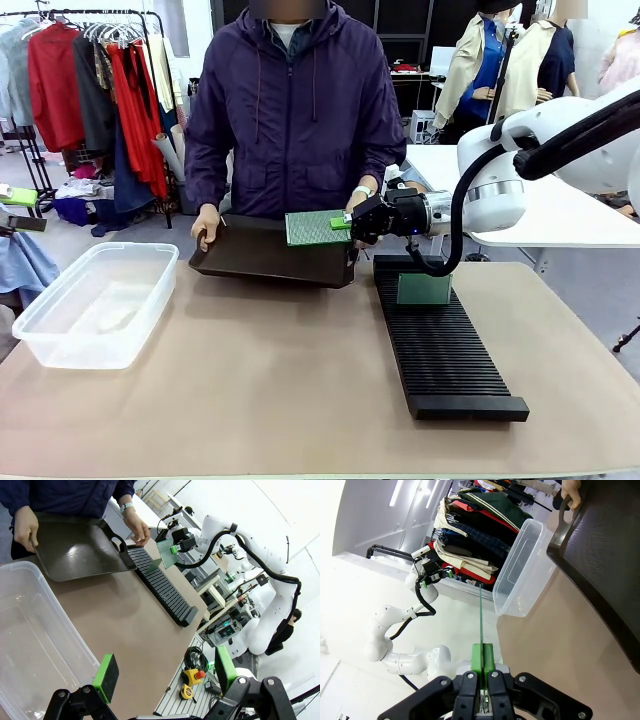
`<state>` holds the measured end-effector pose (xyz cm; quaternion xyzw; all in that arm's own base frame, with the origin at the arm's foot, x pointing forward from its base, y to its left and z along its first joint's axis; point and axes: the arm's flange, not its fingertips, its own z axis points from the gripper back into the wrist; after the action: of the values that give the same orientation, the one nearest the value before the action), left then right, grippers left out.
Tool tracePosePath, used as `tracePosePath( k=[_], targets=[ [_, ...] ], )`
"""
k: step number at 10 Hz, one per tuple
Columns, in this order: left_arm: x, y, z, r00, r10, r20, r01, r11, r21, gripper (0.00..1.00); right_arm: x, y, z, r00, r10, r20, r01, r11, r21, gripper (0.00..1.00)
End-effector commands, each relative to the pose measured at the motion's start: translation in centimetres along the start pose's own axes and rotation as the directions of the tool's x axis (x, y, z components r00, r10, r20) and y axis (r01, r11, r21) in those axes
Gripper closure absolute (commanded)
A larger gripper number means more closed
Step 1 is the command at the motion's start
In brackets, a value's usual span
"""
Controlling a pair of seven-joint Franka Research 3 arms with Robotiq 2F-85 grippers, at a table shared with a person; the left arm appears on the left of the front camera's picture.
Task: Sort PCBs into racks and boxes based on the side picked up.
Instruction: If the short side of the Blank PCB is picked up, insert it into the PCB Rack ; if the long side is picked up, place it in the Organizing box.
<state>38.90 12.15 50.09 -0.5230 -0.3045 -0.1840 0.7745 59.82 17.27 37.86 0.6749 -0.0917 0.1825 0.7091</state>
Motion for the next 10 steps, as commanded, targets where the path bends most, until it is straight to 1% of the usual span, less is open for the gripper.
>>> tracePosePath(
  k=[1,10],
  targets=[
    [0.05,-0.22,0.02,1.0,0.005,0.003,-0.005,1.0,-0.004,0.0,-0.01,0.17,-0.08,1.0,0.01,0.001,-0.01,1.0,0.001,1.0],
    [0.05,-0.22,0.02,1.0,0.005,0.003,-0.005,1.0,-0.004,0.0,-0.01,0.17,-0.08,1.0,0.01,0.001,-0.01,1.0,0.001,1.0]
  ],
)
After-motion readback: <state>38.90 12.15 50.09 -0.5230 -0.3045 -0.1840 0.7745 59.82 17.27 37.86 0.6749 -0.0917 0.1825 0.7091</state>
